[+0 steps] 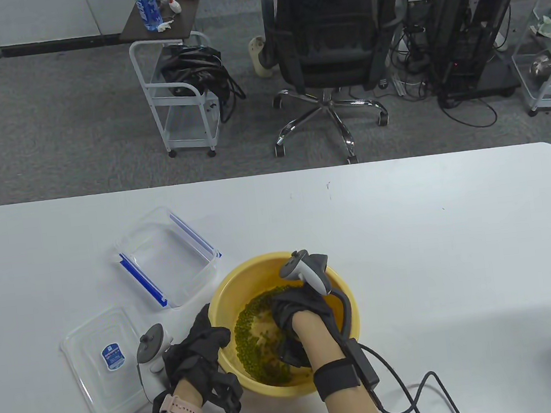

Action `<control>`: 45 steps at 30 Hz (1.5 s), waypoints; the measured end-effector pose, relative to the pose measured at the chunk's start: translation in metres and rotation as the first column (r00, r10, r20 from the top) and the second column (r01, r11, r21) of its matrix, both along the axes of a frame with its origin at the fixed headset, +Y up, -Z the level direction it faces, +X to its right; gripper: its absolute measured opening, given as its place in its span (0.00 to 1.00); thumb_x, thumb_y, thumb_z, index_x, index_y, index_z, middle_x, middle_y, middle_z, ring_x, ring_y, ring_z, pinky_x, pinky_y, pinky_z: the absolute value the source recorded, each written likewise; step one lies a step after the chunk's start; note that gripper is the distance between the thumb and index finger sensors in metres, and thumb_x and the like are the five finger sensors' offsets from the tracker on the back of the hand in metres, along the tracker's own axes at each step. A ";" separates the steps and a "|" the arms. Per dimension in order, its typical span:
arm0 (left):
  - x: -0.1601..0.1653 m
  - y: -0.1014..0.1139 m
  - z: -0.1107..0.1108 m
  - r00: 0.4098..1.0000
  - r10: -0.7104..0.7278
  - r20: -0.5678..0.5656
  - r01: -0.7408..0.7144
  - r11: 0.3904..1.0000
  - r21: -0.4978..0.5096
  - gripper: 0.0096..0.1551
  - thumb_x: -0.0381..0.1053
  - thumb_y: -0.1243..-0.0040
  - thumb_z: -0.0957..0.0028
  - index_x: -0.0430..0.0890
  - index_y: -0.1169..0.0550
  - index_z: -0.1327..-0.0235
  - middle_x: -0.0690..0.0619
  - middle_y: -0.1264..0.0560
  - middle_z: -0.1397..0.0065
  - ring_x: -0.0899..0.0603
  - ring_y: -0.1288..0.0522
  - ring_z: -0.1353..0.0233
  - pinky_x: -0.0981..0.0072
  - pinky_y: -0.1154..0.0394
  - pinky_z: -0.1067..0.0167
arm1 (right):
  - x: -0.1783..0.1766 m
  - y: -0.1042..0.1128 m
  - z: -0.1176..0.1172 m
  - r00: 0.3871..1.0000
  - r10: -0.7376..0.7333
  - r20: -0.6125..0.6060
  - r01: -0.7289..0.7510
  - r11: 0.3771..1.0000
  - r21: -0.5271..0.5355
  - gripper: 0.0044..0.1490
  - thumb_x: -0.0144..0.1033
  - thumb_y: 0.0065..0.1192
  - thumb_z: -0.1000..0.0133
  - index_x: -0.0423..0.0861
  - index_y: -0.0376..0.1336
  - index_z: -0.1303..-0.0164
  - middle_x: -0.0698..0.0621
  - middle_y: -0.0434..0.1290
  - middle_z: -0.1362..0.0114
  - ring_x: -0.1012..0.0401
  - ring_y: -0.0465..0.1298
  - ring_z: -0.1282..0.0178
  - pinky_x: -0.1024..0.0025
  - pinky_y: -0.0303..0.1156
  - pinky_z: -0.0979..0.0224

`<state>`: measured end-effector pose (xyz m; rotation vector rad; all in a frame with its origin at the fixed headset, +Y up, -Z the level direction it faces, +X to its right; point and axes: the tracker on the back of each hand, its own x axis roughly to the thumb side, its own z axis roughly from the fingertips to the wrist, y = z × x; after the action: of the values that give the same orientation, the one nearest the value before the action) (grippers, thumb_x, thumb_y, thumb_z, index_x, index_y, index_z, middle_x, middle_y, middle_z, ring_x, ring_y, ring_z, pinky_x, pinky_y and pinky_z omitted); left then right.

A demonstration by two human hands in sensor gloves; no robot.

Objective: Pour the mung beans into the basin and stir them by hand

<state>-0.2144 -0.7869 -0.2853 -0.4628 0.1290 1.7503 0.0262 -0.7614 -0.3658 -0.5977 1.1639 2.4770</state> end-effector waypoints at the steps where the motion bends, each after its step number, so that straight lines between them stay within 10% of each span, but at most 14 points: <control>1: 0.000 0.000 0.000 1.000 -0.003 0.000 0.003 1.000 0.002 0.44 0.29 0.48 0.50 0.37 0.53 0.23 0.33 0.55 0.21 0.24 0.54 0.23 0.33 0.50 0.33 | 0.002 -0.001 0.003 1.000 -0.003 0.003 0.003 0.998 -0.064 0.36 0.51 0.52 0.55 0.53 0.48 0.38 0.45 0.46 0.30 0.45 0.51 0.32 0.46 0.49 0.29; 17: 0.000 -0.001 0.000 1.000 -0.005 -0.007 0.005 1.000 0.003 0.44 0.29 0.48 0.50 0.37 0.53 0.23 0.33 0.55 0.21 0.24 0.54 0.23 0.33 0.49 0.33 | -0.063 -0.015 0.053 0.881 -0.380 -0.281 0.221 0.857 -0.466 0.34 0.51 0.50 0.54 0.50 0.52 0.40 0.44 0.51 0.35 0.45 0.56 0.35 0.47 0.51 0.30; 26: 0.001 -0.001 0.000 1.000 -0.004 -0.002 0.004 1.000 0.004 0.44 0.30 0.48 0.50 0.37 0.53 0.23 0.32 0.55 0.21 0.24 0.54 0.23 0.33 0.50 0.33 | -0.065 -0.009 0.010 0.940 -0.321 -0.120 0.292 0.933 -0.209 0.34 0.56 0.47 0.53 0.70 0.41 0.38 0.71 0.31 0.27 0.65 0.38 0.25 0.66 0.33 0.19; 33: 0.001 -0.001 0.000 1.000 0.000 -0.004 0.000 1.000 0.002 0.44 0.30 0.48 0.50 0.37 0.53 0.23 0.33 0.55 0.21 0.24 0.55 0.23 0.33 0.50 0.33 | -0.023 -0.003 -0.011 0.996 -0.014 -0.093 0.017 0.999 0.036 0.34 0.54 0.49 0.54 0.63 0.45 0.38 0.63 0.38 0.27 0.54 0.43 0.27 0.57 0.44 0.24; 45: 0.001 -0.001 0.000 1.000 0.000 -0.007 0.000 1.000 0.001 0.44 0.30 0.48 0.50 0.37 0.53 0.23 0.33 0.55 0.21 0.24 0.55 0.23 0.33 0.50 0.33 | 0.006 -0.003 0.010 0.996 -0.062 -0.062 0.050 0.983 -0.177 0.36 0.51 0.50 0.53 0.45 0.52 0.39 0.43 0.46 0.31 0.43 0.52 0.33 0.46 0.54 0.32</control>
<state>-0.2139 -0.7882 -0.2851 -0.4562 0.1331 1.7521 0.0318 -0.7644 -0.3562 -0.5234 1.4159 2.3805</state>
